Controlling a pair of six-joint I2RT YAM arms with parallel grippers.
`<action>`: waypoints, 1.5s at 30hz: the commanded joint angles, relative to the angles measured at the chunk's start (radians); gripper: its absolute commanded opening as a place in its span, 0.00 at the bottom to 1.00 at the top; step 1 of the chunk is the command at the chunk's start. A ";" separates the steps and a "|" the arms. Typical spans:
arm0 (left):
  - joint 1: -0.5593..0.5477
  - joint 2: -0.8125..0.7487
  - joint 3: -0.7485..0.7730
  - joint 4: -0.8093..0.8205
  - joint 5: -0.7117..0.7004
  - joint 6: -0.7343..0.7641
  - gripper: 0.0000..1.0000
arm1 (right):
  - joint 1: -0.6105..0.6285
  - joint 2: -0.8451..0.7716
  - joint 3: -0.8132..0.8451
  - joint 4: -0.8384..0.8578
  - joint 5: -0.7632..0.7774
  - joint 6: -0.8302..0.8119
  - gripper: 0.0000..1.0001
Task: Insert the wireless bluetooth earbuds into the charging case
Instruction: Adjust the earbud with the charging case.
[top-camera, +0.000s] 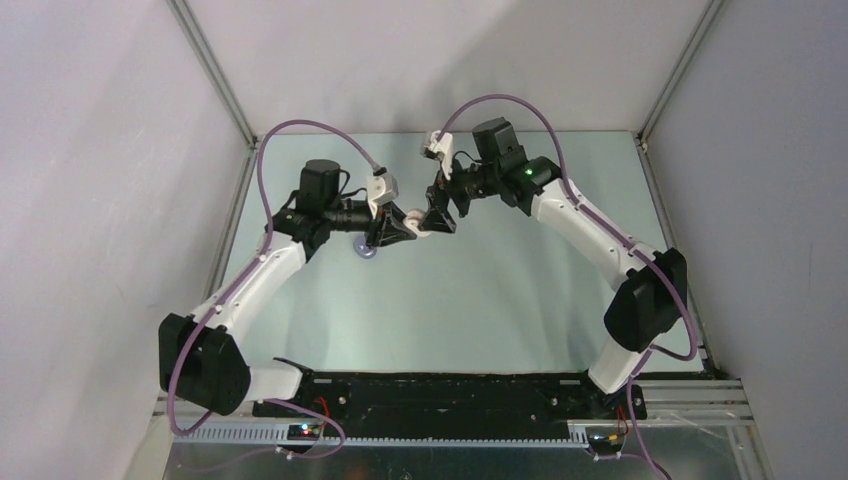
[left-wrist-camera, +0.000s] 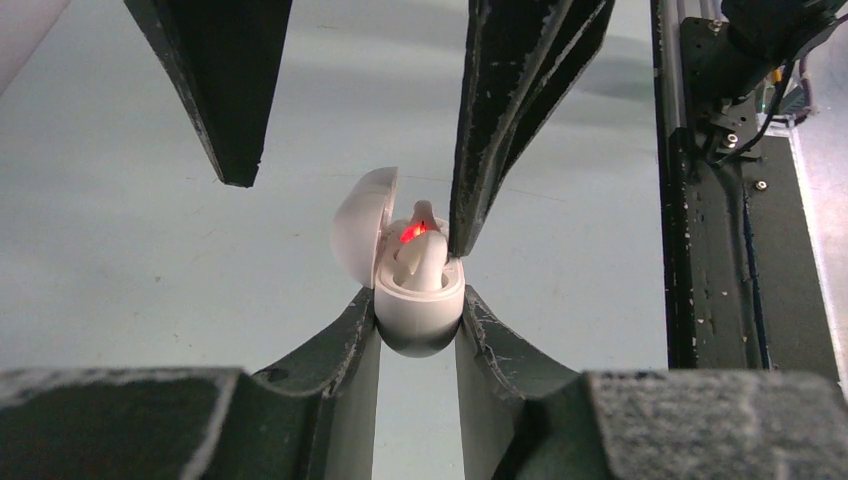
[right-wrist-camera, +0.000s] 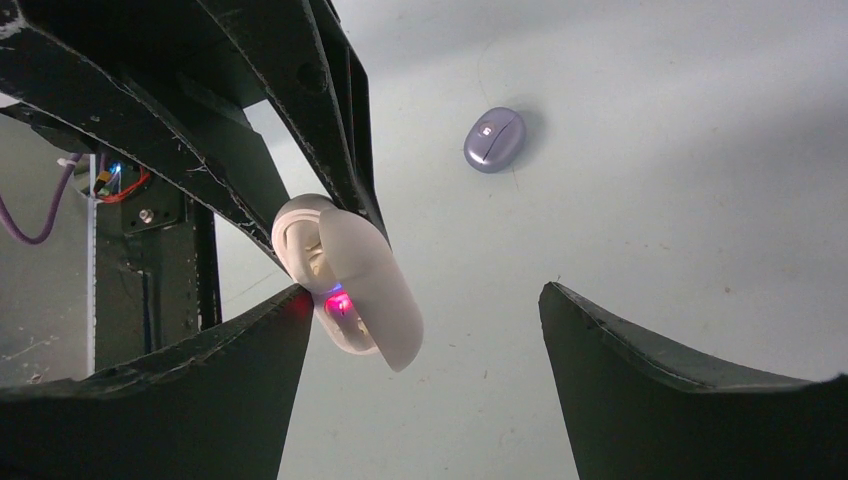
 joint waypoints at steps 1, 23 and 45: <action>0.000 -0.046 0.012 0.051 0.014 -0.008 0.00 | 0.020 0.013 0.037 0.028 0.068 -0.014 0.88; 0.000 -0.039 0.006 0.066 0.002 -0.025 0.00 | -0.006 -0.033 0.062 0.027 -0.094 0.043 0.88; 0.000 -0.049 0.010 0.052 0.003 -0.006 0.00 | -0.017 0.011 0.068 0.070 -0.026 0.085 0.83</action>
